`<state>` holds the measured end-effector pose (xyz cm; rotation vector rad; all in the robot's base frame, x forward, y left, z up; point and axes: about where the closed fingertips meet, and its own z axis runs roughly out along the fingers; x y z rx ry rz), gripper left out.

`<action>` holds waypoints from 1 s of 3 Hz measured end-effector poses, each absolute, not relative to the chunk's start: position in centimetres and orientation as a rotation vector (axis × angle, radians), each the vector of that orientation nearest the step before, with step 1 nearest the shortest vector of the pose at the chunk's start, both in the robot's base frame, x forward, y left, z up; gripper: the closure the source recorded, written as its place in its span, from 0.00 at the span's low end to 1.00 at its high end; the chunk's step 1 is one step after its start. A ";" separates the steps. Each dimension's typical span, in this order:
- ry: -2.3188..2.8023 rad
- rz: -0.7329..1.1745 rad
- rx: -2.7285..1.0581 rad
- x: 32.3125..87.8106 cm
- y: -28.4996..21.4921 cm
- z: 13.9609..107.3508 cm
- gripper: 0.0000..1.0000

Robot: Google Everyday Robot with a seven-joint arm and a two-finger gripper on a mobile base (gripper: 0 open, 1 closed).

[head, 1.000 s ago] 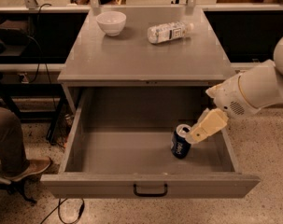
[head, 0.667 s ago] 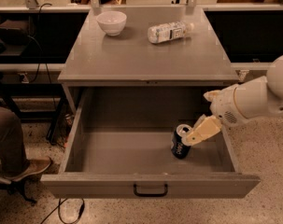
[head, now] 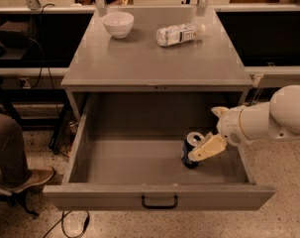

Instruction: Pick pepsi can from top drawer and place on counter

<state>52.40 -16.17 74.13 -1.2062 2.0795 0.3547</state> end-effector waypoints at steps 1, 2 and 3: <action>2.080 0.366 -1.195 52.7 -16.2 72.2 0.00; 2.080 0.374 -1.193 52.8 -16.0 71.2 0.00; 2.091 0.382 -1.204 52.9 -15.5 70.3 0.00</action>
Offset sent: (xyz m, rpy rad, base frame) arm 0.0060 -0.0001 -0.0389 0.0239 0.0084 -0.0089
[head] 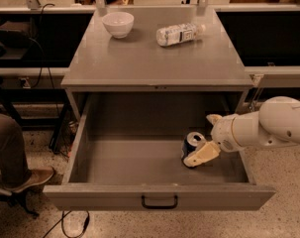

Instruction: Pick pepsi can from top drawer and place on counter

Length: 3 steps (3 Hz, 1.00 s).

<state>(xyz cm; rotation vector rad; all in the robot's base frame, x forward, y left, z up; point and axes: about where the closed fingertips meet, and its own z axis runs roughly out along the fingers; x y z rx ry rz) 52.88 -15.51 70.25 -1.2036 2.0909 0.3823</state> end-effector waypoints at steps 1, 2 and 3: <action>2.099 0.395 -1.201 53.0 -14.9 69.5 0.00; 2.100 0.405 -1.198 53.0 -14.5 68.9 0.17; 2.080 0.450 -1.173 53.0 -14.5 68.8 0.41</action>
Offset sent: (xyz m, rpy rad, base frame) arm 0.0027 0.0131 -0.0196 0.0193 0.0215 -0.0058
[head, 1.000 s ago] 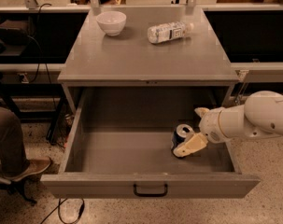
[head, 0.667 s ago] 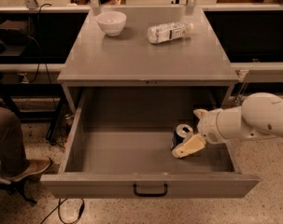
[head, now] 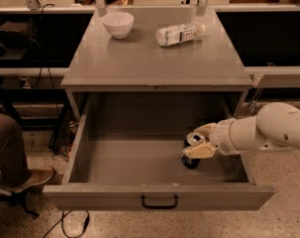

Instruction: Pick pepsi can from top drawer and place on counter

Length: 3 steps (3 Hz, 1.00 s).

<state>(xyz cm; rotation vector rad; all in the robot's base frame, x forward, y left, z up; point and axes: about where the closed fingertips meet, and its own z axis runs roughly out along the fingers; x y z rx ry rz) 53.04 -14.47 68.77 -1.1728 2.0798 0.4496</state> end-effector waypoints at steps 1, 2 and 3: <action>2.032 0.525 -1.135 52.8 -14.8 68.9 0.72; 1.858 0.617 -1.128 52.7 -15.1 72.7 1.00; 1.684 0.584 -1.208 52.9 -16.1 79.0 1.00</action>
Offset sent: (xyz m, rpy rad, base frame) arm -0.0059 -0.0120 0.0526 0.3255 -0.1394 0.1053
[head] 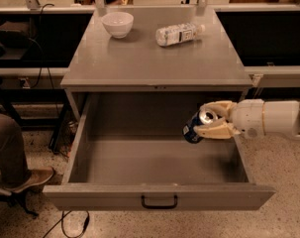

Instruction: Pick pepsi can from top drawer and place on counter

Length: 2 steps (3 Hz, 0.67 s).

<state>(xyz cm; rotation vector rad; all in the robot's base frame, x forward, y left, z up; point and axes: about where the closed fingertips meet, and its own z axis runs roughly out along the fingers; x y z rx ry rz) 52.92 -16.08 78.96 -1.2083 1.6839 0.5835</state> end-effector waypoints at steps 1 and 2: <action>1.594 0.485 -1.306 53.5 -16.9 85.0 1.00; 1.600 0.497 -1.300 53.5 -16.6 84.4 1.00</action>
Offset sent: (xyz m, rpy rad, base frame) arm 0.0042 -0.0061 0.0442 -0.0503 -0.0842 0.0378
